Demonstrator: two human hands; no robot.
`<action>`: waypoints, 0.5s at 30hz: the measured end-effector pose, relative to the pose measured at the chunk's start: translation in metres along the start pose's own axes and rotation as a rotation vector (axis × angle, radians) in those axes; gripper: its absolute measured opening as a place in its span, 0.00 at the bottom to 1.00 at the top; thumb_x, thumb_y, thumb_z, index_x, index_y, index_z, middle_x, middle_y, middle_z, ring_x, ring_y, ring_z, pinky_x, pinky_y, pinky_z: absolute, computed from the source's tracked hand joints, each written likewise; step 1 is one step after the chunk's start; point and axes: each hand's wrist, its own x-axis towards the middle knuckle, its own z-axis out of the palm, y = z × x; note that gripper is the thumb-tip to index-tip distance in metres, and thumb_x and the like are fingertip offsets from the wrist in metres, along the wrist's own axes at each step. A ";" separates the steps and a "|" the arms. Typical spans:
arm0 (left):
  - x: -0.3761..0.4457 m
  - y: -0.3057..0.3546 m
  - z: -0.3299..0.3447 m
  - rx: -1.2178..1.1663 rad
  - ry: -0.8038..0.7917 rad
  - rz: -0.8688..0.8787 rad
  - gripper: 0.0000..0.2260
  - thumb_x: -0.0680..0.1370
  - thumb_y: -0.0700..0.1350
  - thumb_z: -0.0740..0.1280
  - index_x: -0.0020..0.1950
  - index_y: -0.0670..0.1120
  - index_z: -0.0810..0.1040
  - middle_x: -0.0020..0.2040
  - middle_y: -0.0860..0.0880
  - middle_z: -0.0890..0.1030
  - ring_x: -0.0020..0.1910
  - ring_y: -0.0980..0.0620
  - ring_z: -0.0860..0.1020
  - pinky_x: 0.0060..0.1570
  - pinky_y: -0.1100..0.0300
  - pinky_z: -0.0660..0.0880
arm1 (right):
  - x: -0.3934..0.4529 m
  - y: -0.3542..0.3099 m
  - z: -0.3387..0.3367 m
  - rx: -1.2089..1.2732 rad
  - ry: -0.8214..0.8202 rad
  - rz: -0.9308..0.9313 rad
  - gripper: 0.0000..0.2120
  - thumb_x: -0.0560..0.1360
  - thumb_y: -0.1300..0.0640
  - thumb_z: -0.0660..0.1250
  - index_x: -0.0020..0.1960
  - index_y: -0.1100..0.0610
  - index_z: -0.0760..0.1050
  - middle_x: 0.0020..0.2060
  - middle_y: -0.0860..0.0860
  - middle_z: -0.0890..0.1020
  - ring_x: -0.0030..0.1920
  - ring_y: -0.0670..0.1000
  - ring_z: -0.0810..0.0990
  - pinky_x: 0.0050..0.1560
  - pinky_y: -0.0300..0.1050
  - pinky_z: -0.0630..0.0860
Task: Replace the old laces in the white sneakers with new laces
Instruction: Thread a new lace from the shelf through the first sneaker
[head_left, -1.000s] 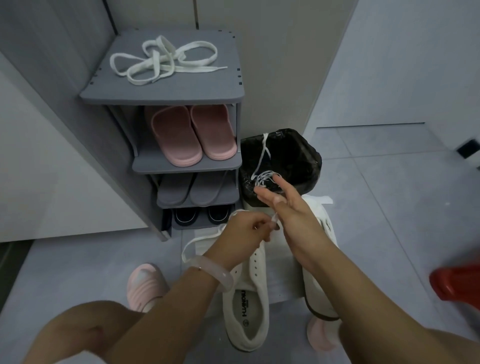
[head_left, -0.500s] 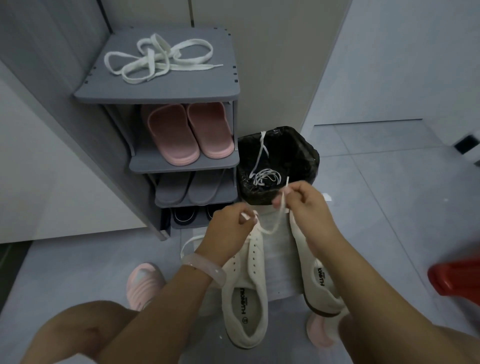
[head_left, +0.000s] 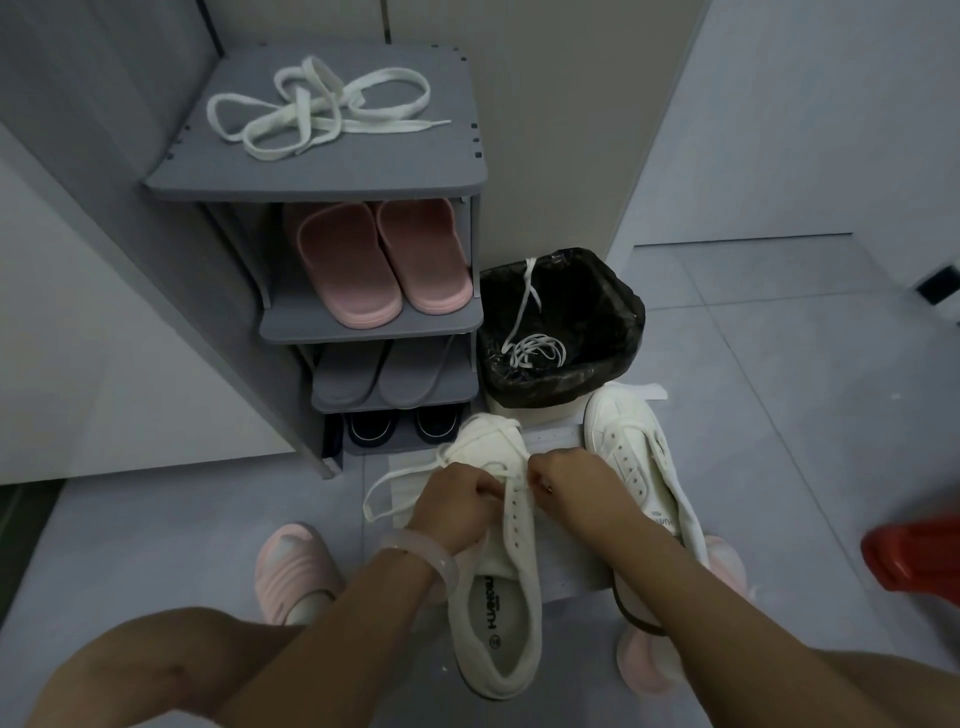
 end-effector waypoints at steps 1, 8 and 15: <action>0.000 0.000 0.000 -0.003 0.006 0.012 0.10 0.74 0.38 0.66 0.53 0.46 0.83 0.47 0.50 0.83 0.40 0.61 0.72 0.33 0.79 0.66 | -0.001 -0.001 -0.002 -0.035 -0.010 -0.036 0.05 0.77 0.60 0.57 0.47 0.57 0.71 0.49 0.56 0.79 0.48 0.55 0.77 0.40 0.42 0.64; -0.001 -0.003 0.003 -0.025 0.027 0.029 0.13 0.74 0.39 0.66 0.57 0.48 0.81 0.50 0.47 0.83 0.39 0.60 0.70 0.33 0.77 0.66 | -0.002 -0.009 -0.002 -0.267 0.107 -0.149 0.17 0.45 0.63 0.79 0.27 0.56 0.72 0.21 0.50 0.74 0.20 0.50 0.73 0.23 0.37 0.63; 0.003 -0.006 0.007 -0.049 0.033 0.022 0.12 0.74 0.39 0.67 0.56 0.48 0.81 0.49 0.45 0.82 0.35 0.62 0.69 0.33 0.76 0.66 | -0.005 -0.011 0.008 -0.054 0.132 -0.087 0.05 0.68 0.60 0.70 0.42 0.58 0.75 0.38 0.54 0.80 0.37 0.54 0.79 0.38 0.43 0.71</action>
